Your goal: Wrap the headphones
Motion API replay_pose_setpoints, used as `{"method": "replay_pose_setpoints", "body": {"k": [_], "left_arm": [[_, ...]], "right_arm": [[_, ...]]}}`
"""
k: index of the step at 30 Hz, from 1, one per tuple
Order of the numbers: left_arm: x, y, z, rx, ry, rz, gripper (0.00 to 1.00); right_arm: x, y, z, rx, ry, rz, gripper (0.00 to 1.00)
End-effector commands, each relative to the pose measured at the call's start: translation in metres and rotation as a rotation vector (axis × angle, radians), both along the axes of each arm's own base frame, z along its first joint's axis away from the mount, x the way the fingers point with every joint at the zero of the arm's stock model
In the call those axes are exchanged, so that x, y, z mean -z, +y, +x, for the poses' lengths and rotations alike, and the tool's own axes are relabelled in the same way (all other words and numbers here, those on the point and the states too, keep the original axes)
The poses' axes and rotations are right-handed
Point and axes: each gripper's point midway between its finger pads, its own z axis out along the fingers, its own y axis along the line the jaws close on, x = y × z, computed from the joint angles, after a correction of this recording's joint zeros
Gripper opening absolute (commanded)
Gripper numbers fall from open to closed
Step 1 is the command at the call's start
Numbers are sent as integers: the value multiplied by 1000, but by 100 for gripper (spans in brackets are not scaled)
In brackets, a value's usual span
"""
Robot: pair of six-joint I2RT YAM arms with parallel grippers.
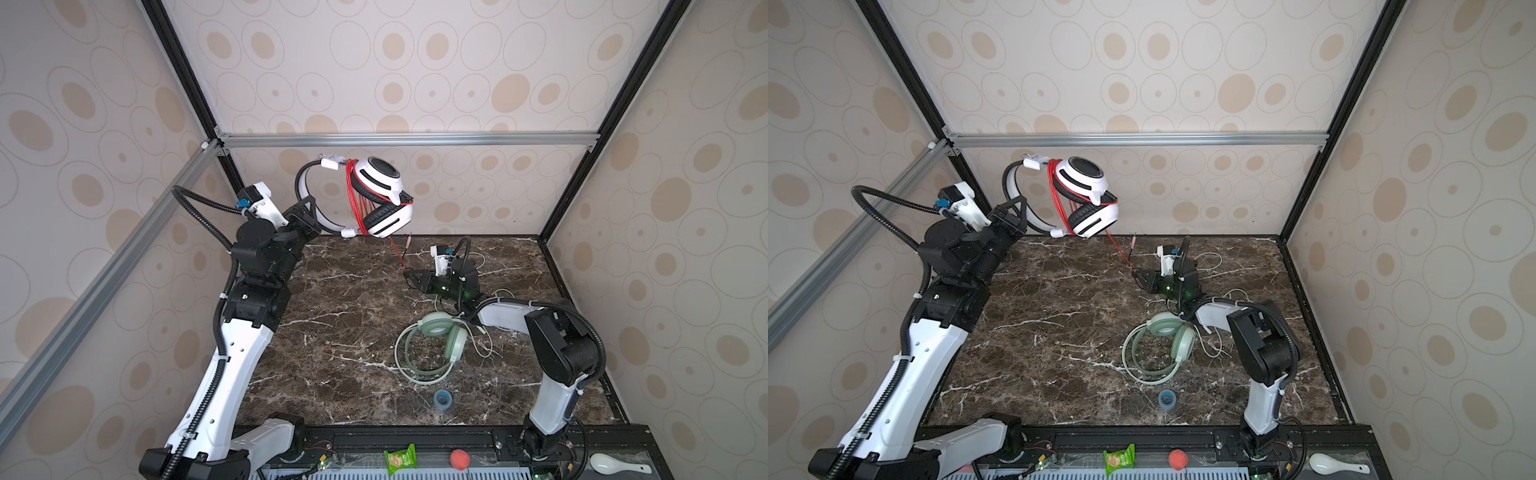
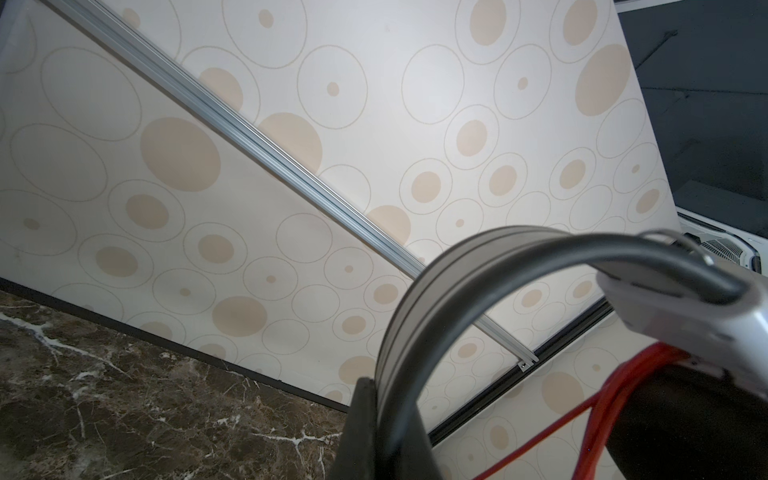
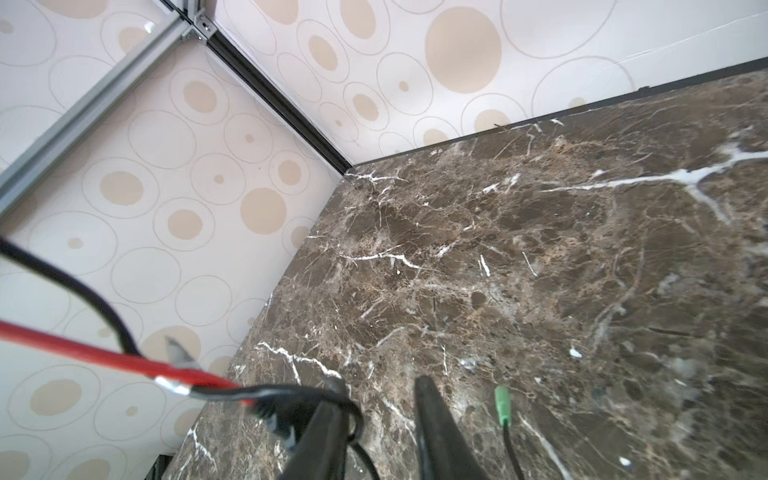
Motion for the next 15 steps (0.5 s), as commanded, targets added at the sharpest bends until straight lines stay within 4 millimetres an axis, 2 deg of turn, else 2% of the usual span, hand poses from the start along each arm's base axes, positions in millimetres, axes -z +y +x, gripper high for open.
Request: {"method": "replay_pose_setpoints", "body": {"k": [1, 6, 10, 15], "left_arm": [[-101, 16, -50, -3, -306, -136, 0], [-101, 16, -51, -2, -308, -133, 0], [-100, 15, -50, 2, -304, -130, 0], [-99, 15, -49, -2, -295, -116, 0]], "right_arm": [[15, -3, -7, 6, 42, -141, 34], [28, -25, -8, 69, 66, -256, 42], [30, -47, -1, 171, 124, -199, 48], [30, -57, 0, 191, 143, -292, 55]]}}
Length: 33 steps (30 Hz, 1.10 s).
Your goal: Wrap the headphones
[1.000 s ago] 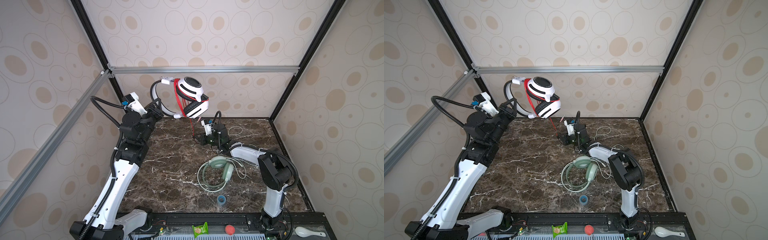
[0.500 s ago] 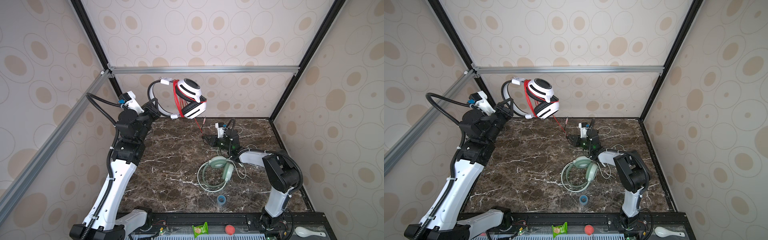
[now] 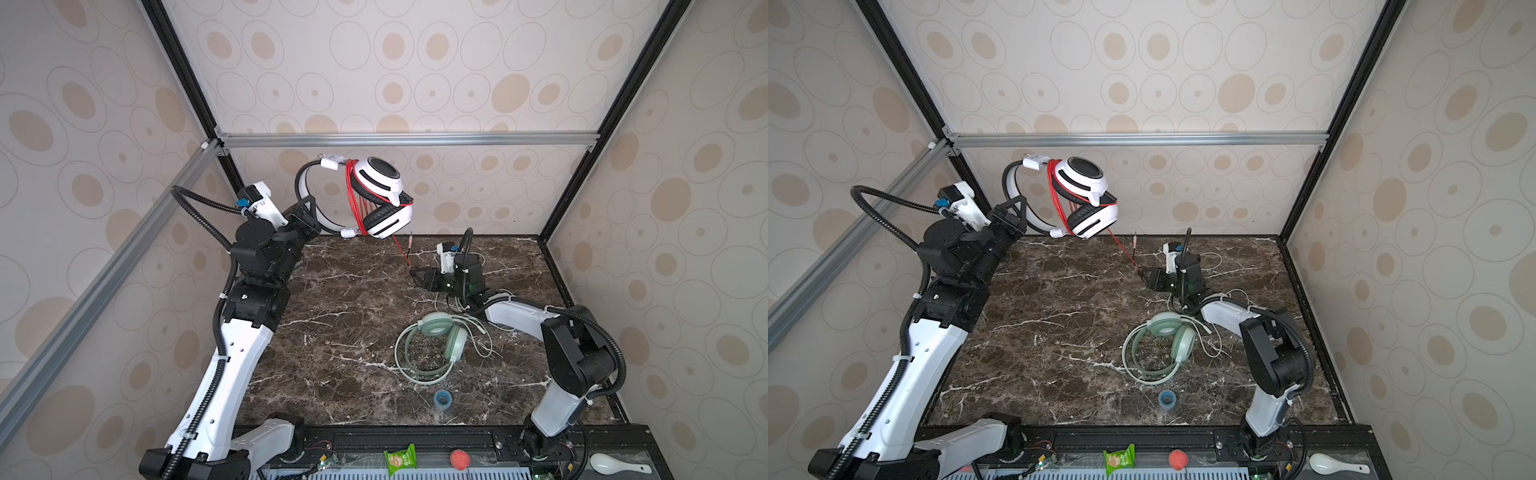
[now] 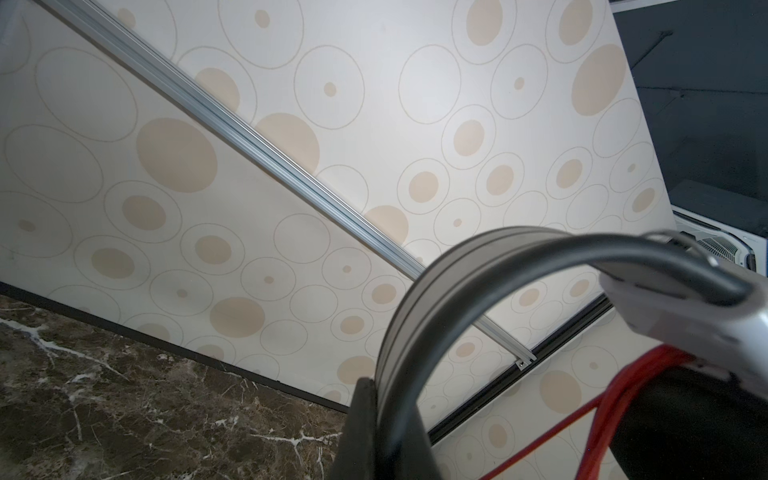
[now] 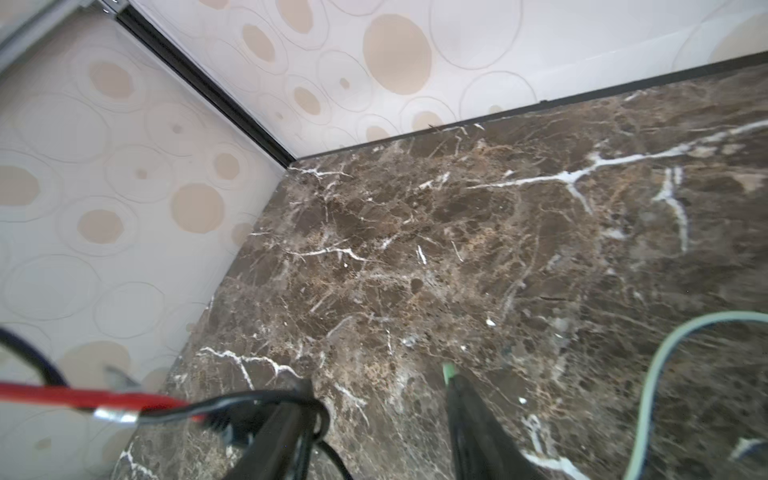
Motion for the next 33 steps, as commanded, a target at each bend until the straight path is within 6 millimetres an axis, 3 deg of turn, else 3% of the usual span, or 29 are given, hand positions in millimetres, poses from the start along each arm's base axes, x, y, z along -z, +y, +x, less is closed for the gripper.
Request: {"method": "replay_pose_setpoints", "body": {"k": [1, 5, 9, 17, 24, 28, 33], "left_arm": [[-99, 16, -49, -13, -294, -119, 0], [-99, 17, -50, -17, -291, -111, 0], [-97, 19, -51, -23, -288, -114, 0], [-95, 32, -57, -76, -275, -108, 0], [-80, 68, -55, -196, -199, -69, 0], [-71, 92, -52, -255, -169, -66, 0], [-63, 110, -48, -302, -148, -65, 0]], "right_arm": [[32, -23, -7, 55, 96, -192, 56], [38, -36, -11, 16, 49, -417, 56], [33, -50, -12, 25, 28, -473, 56], [-1, -29, -31, -135, -186, -532, 50], [-10, -26, -50, -310, -277, -684, 26], [-33, -23, -71, -381, -350, -701, 12], [-59, -39, -80, -282, -327, -588, 1]]}}
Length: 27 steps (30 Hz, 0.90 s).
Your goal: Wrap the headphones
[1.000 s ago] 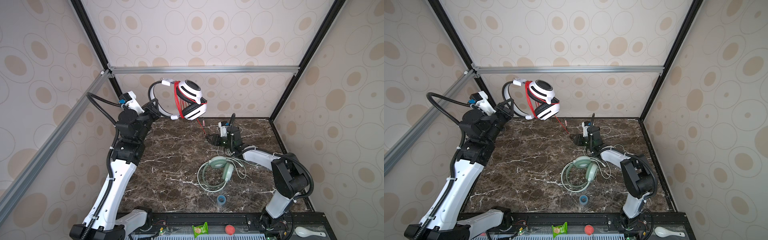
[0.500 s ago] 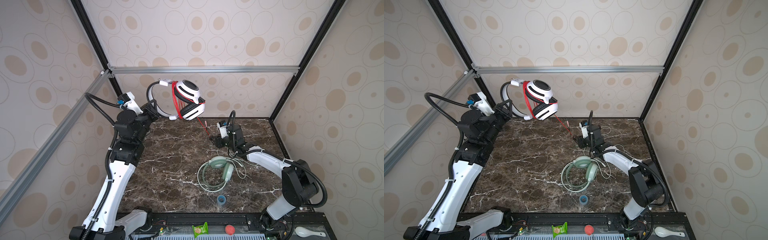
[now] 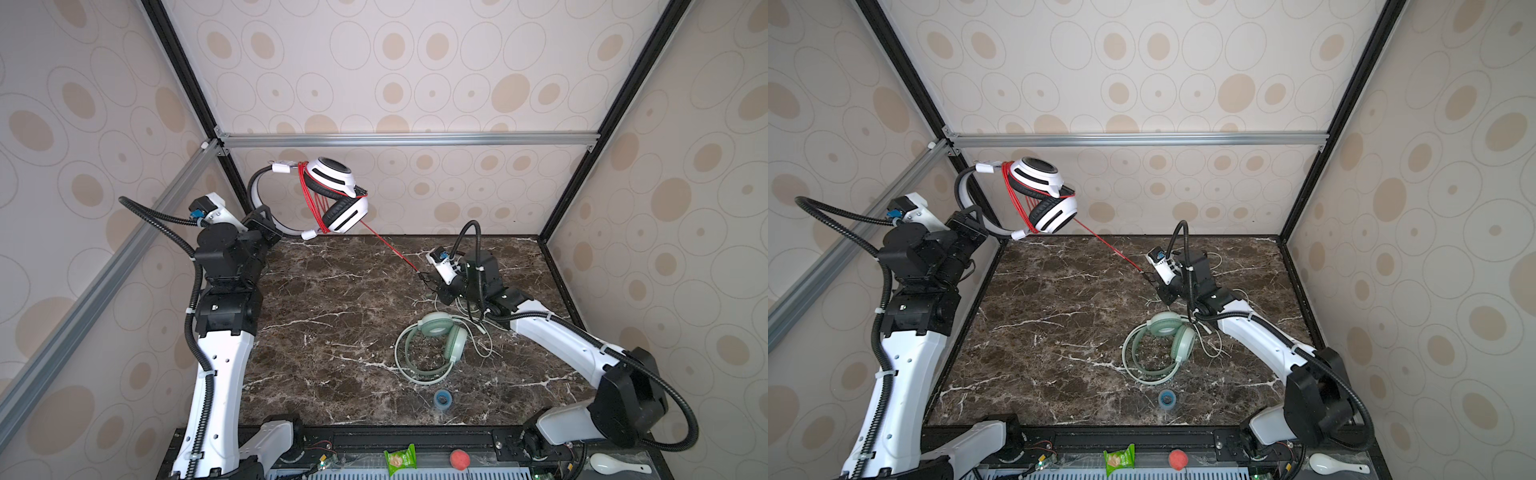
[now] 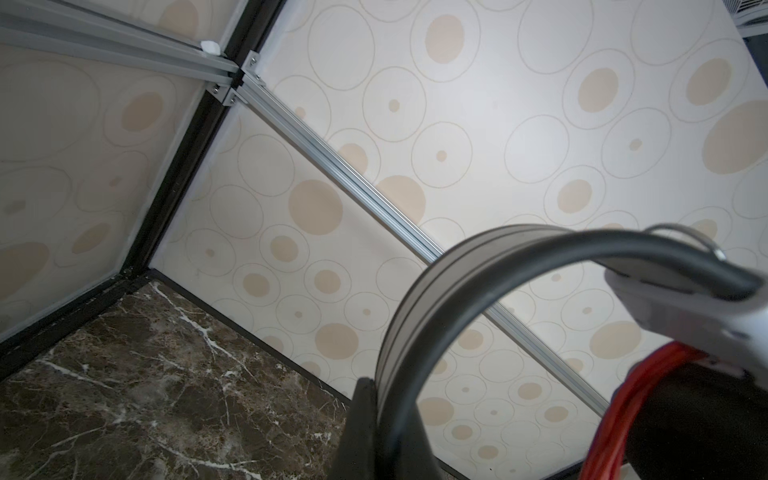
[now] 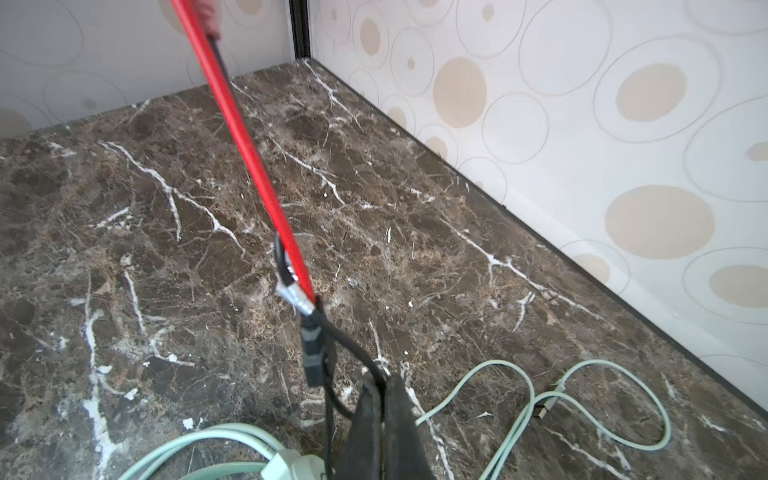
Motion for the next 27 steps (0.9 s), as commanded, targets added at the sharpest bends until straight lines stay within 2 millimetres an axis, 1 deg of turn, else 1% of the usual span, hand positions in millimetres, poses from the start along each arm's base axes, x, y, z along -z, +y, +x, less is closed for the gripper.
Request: {"method": "replay_pose_setpoints", "body": {"k": [1, 3, 7, 8, 10, 12, 13, 15, 17, 18, 20, 21, 22, 24, 26, 27], "left_arm": [[-78, 12, -34, -38, -250, -60, 0], [-79, 15, -36, -52, -239, -50, 0], [-81, 17, -39, -63, -234, -36, 0], [-81, 17, -39, -58, -231, -37, 0], [-79, 16, -37, -53, -225, -43, 0], [-78, 15, -37, -44, -227, -43, 0], [-79, 13, -37, -35, -230, -39, 0], [-80, 9, -35, -12, -234, -32, 0], [-85, 3, -34, 25, -258, -27, 0], [-88, -2, -31, 60, -273, -25, 0], [-94, -13, -25, 130, -283, -18, 0], [-98, -20, -22, 173, -294, -14, 0], [-103, -26, -21, 209, -309, -10, 0], [-106, -38, -17, 285, -305, 7, 0], [-111, -47, -18, 337, -318, 22, 0], [-112, -48, -16, 338, -309, 30, 0]], "right_arm": [[19, -24, -9, 78, 113, 10, 0], [27, -43, -1, 211, 154, 25, 0], [49, -97, 14, 499, 281, 111, 0], [50, -102, 15, 518, 303, 162, 0], [36, -97, 15, 456, 266, 295, 3], [20, -89, 13, 386, 199, 328, 8], [19, -89, 14, 384, 202, 321, 8], [24, -89, 16, 392, 239, 281, 6], [32, -90, 20, 409, 265, 278, 8], [35, -90, 20, 411, 284, 291, 14], [35, -84, 17, 387, 295, 327, 33], [35, -82, 16, 377, 298, 346, 40], [35, -81, 15, 373, 298, 358, 44], [35, -78, 11, 350, 298, 375, 49], [34, -72, 5, 297, 291, 378, 51], [32, -69, 3, 271, 286, 376, 53]]}}
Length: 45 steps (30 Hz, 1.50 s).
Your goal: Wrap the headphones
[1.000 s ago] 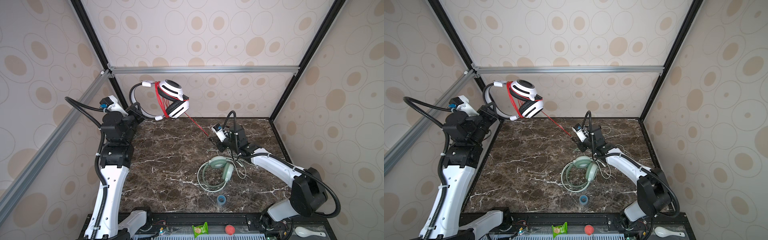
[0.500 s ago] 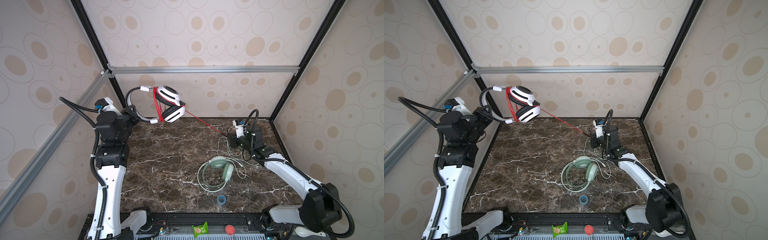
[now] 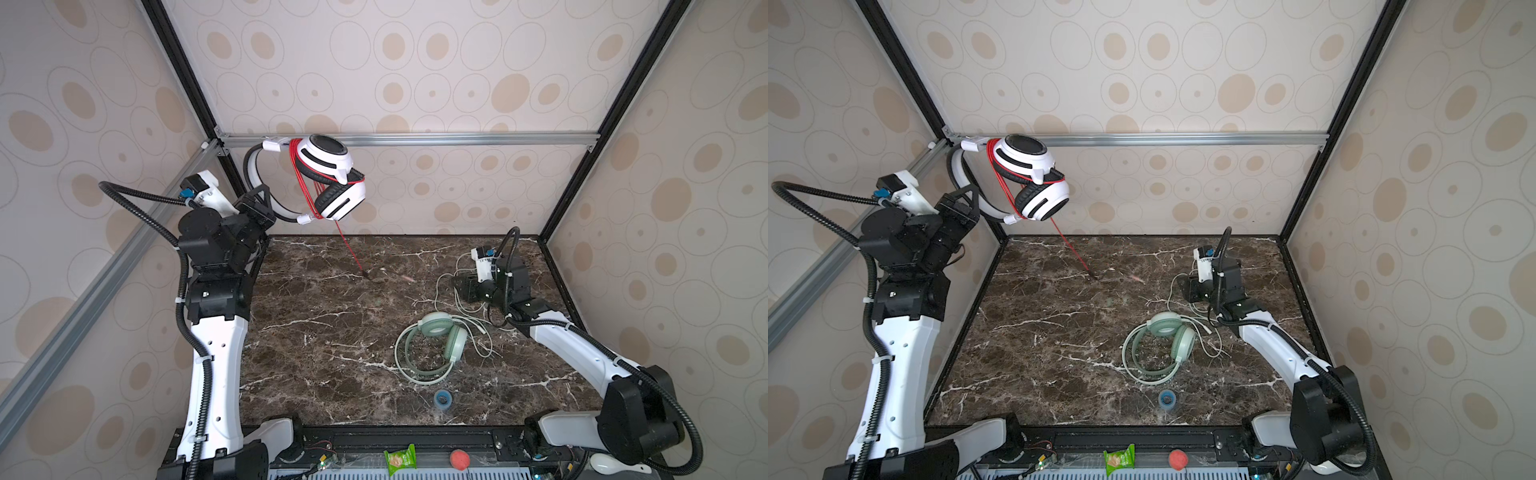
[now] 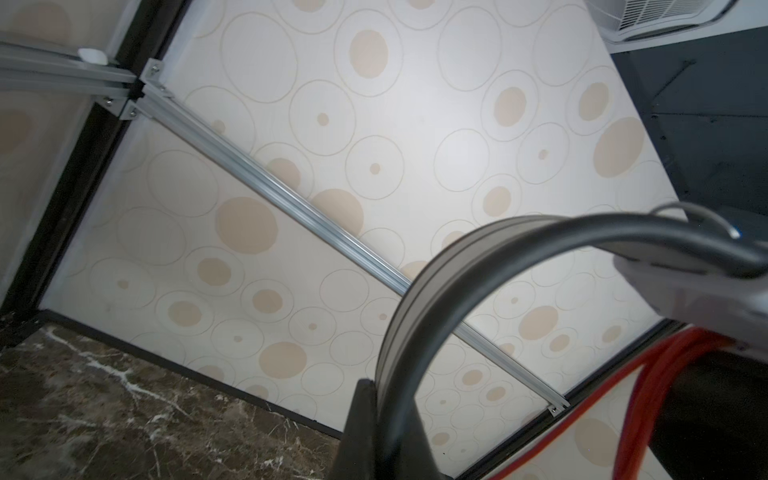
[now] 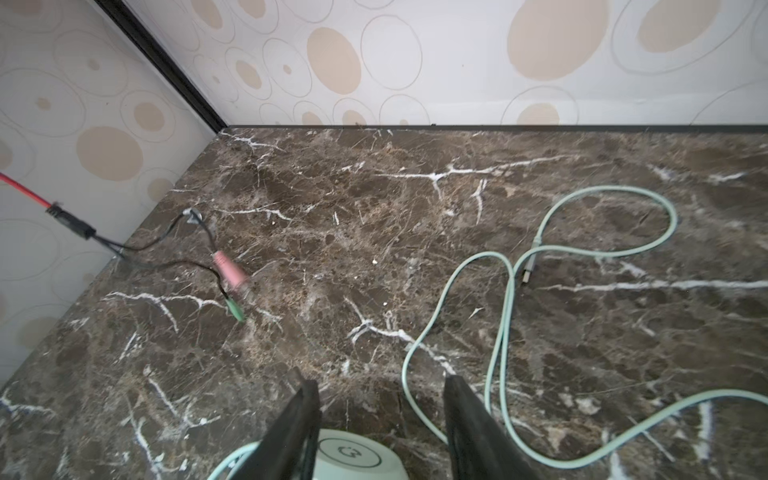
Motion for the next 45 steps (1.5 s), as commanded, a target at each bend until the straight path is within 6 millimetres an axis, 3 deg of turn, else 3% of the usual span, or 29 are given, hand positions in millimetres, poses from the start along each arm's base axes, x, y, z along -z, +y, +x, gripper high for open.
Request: {"method": "replay_pose_setpoints", "body": {"k": [1, 5, 8, 10, 11, 16, 21, 28, 37, 41, 45], "left_arm": [[-63, -26, -28, 141, -181, 28, 0], [-70, -30, -29, 159, -179, 61, 0], [-76, -33, -28, 179, -191, 66, 0], [-80, -35, -29, 190, -199, 68, 0], [-82, -36, -29, 195, -204, 68, 0], [-90, -43, -32, 242, -239, 59, 0], [-93, -49, -35, 296, -263, 28, 0], [-81, -52, -29, 326, -256, -24, 0], [-72, -69, -20, 371, -229, -42, 0], [-73, -73, -20, 376, -225, -43, 0], [-73, -73, -22, 369, -217, -42, 0]], "right_arm": [[-11, 13, -10, -97, -38, 32, 56], [-33, 33, -13, -234, -83, 57, 61], [-60, 54, -11, -330, -131, 121, 70], [-82, 73, -12, -398, -174, 167, 87], [-91, 82, -13, -428, -189, 182, 99], [-130, 138, -20, -574, -257, 243, 100], [-141, 174, -16, -647, -275, 308, 100], [-171, 190, -35, -824, -259, 439, 100], [-170, 196, -52, -946, -186, 509, 100], [-181, 215, -58, -1009, -175, 611, 100], [-178, 241, -66, -1017, -208, 569, 100]]}}
